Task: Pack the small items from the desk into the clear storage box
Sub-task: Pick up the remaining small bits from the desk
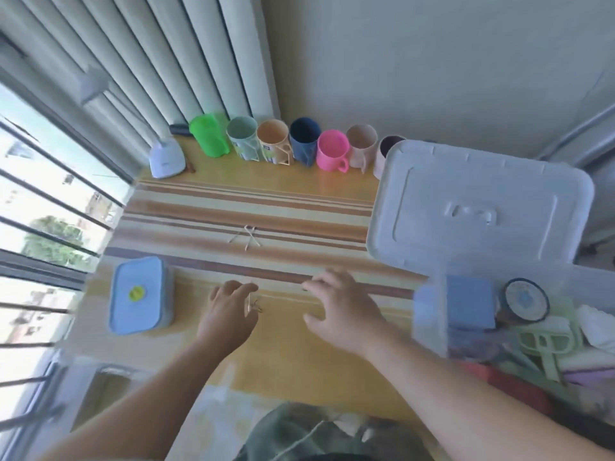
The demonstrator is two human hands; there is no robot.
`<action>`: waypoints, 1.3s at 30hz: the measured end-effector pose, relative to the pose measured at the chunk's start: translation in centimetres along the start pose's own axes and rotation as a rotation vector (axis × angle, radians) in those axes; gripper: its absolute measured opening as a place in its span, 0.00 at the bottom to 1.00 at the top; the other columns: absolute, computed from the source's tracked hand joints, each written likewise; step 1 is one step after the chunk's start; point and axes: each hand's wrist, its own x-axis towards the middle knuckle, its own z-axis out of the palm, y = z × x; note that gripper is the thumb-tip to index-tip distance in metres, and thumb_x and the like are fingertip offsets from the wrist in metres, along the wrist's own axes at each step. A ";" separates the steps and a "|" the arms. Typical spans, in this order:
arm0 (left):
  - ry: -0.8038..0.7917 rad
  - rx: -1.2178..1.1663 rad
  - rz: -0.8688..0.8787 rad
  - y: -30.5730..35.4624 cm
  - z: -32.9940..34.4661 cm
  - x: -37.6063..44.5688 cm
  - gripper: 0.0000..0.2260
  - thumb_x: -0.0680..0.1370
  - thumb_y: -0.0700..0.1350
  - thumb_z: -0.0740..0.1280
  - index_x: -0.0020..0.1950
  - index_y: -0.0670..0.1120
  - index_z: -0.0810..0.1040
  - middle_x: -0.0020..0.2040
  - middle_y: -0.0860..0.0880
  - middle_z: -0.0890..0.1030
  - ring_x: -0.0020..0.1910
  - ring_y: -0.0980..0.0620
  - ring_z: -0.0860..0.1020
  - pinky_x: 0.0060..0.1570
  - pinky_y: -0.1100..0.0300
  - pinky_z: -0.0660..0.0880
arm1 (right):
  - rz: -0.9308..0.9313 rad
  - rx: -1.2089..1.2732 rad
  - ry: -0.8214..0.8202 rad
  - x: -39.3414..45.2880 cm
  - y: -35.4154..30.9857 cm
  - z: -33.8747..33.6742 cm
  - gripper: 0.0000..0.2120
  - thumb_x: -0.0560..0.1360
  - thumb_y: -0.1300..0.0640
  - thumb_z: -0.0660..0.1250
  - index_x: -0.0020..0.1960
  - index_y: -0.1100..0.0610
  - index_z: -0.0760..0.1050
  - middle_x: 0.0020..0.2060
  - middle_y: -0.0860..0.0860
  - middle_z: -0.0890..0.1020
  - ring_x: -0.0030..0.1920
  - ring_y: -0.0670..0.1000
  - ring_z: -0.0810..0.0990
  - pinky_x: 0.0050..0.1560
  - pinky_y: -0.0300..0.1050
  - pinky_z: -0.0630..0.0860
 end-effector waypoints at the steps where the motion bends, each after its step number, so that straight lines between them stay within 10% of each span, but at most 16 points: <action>1: -0.019 0.024 -0.029 -1.5 0.0 0.6 0.22 0.76 0.49 0.69 0.70 0.56 0.75 0.67 0.50 0.75 0.67 0.43 0.69 0.67 0.49 0.68 | 0.012 -0.010 -0.048 1.5 -0.6 1.4 0.24 0.80 0.46 0.67 0.75 0.49 0.72 0.67 0.45 0.73 0.70 0.50 0.67 0.68 0.49 0.72; 9: -0.150 0.282 0.367 -5.5 3.0 6.2 0.33 0.70 0.37 0.68 0.65 0.70 0.70 0.69 0.51 0.68 0.66 0.44 0.68 0.65 0.49 0.68 | 0.164 -0.069 -0.274 9.4 -0.3 8.1 0.23 0.82 0.48 0.65 0.76 0.48 0.71 0.68 0.45 0.72 0.72 0.51 0.67 0.67 0.53 0.74; 16: -0.143 0.406 0.593 -7.2 2.1 9.8 0.06 0.74 0.53 0.74 0.48 0.63 0.83 0.51 0.51 0.75 0.53 0.43 0.74 0.60 0.49 0.68 | 0.235 -0.080 -0.280 13.9 -0.1 8.1 0.21 0.82 0.53 0.62 0.75 0.48 0.72 0.68 0.45 0.72 0.69 0.52 0.70 0.55 0.48 0.74; 24: -0.097 0.160 0.267 -9.3 2.0 11.4 0.04 0.81 0.51 0.68 0.51 0.53 0.81 0.53 0.53 0.79 0.56 0.46 0.76 0.45 0.54 0.72 | 0.237 -0.070 -0.240 19.7 -2.0 7.9 0.20 0.81 0.51 0.61 0.73 0.45 0.73 0.71 0.45 0.72 0.71 0.53 0.70 0.63 0.55 0.76; 30: -0.026 -0.015 0.129 -9.9 1.7 11.6 0.05 0.78 0.47 0.68 0.52 0.51 0.82 0.50 0.52 0.82 0.52 0.46 0.78 0.40 0.56 0.73 | 0.363 -0.110 -0.161 24.9 -3.5 9.2 0.12 0.79 0.47 0.64 0.55 0.53 0.77 0.58 0.51 0.76 0.55 0.57 0.78 0.45 0.50 0.76; 39: 0.007 -0.085 0.104 -9.7 3.3 11.3 0.05 0.78 0.50 0.71 0.51 0.52 0.85 0.53 0.53 0.81 0.54 0.46 0.77 0.46 0.53 0.77 | 0.314 -0.159 -0.088 29.6 -6.4 12.7 0.29 0.78 0.36 0.67 0.74 0.51 0.72 0.66 0.50 0.74 0.67 0.57 0.70 0.57 0.53 0.78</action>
